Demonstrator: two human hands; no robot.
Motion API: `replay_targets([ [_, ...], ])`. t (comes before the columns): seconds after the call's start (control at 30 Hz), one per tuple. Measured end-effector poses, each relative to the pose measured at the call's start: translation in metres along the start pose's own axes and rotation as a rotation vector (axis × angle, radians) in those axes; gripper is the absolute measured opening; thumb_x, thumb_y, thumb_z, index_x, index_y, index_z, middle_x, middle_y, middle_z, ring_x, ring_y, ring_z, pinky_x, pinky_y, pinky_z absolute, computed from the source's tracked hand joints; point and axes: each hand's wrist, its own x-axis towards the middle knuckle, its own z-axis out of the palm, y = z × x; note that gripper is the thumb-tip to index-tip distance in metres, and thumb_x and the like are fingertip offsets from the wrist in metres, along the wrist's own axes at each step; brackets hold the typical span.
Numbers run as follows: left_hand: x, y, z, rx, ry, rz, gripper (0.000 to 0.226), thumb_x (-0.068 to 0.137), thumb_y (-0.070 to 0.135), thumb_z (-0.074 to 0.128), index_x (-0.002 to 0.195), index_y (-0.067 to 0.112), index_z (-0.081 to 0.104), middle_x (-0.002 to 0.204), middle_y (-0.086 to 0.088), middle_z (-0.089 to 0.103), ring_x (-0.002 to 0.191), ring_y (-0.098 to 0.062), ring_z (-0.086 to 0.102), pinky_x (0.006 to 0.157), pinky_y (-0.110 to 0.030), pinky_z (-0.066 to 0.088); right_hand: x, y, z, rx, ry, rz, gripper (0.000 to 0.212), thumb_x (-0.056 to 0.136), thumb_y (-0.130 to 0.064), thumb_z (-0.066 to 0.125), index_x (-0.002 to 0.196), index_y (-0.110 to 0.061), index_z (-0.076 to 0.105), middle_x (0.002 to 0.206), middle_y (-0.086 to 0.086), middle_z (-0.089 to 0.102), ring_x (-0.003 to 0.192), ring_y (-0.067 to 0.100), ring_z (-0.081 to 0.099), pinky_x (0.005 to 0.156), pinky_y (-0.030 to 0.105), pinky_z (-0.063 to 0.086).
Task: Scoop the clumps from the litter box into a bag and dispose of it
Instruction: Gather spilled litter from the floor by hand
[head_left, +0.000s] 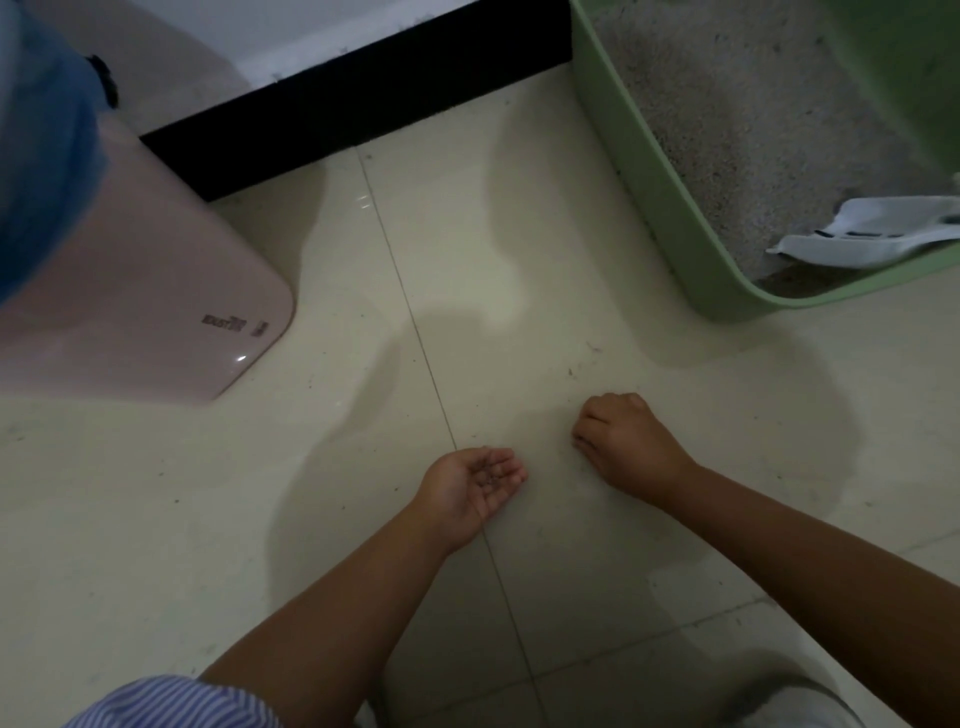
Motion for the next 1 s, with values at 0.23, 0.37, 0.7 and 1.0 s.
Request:
replay_targets([
  [0.23, 0.001, 0.000, 0.002, -0.004, 0.004, 0.001, 0.033, 0.096, 0.007, 0.033, 0.075, -0.007, 0.055, 0.047, -0.014, 0.063, 0.043, -0.022, 0.066, 0.043, -0.022, 0.054, 0.002, -0.004, 0.001, 0.042, -0.074, 0.001, 0.022, 0.056, -0.003, 0.077, 0.051, -0.005, 0.056, 0.053, 0.011, 0.053, 0.045, 0.028, 0.053, 0.047, 0.023, 0.043],
  [0.37, 0.000, -0.001, 0.002, -0.007, 0.002, 0.007, 0.033, 0.096, 0.006, 0.033, 0.075, -0.007, 0.055, 0.047, -0.013, 0.062, 0.042, -0.022, 0.065, 0.043, -0.022, 0.054, 0.008, -0.010, -0.010, 0.080, -0.042, 0.060, 0.011, 0.070, -0.003, 0.054, 0.059, -0.004, 0.056, 0.057, 0.008, 0.051, 0.050, 0.025, 0.052, 0.050, 0.021, 0.032],
  [0.7, 0.001, -0.001, 0.004, -0.003, -0.010, -0.010, 0.034, 0.096, 0.008, 0.034, 0.077, -0.008, 0.056, 0.052, -0.016, 0.064, 0.047, -0.024, 0.067, 0.047, -0.025, 0.055, 0.003, -0.007, -0.013, 0.310, 0.040, 0.248, 0.013, 0.069, -0.006, 0.050, 0.059, -0.002, 0.058, 0.061, 0.015, 0.056, 0.053, 0.032, 0.057, 0.051, 0.031, 0.041],
  [1.0, 0.004, -0.009, 0.021, -0.003, -0.069, -0.062, 0.034, 0.096, 0.008, 0.034, 0.077, -0.007, 0.057, 0.052, -0.015, 0.065, 0.047, -0.023, 0.067, 0.046, -0.024, 0.055, -0.011, 0.014, -0.028, 0.412, 0.087, 0.326, 0.034, 0.079, -0.023, 0.047, 0.079, 0.002, 0.071, 0.077, 0.018, 0.068, 0.072, 0.031, 0.064, 0.071, 0.028, 0.048],
])
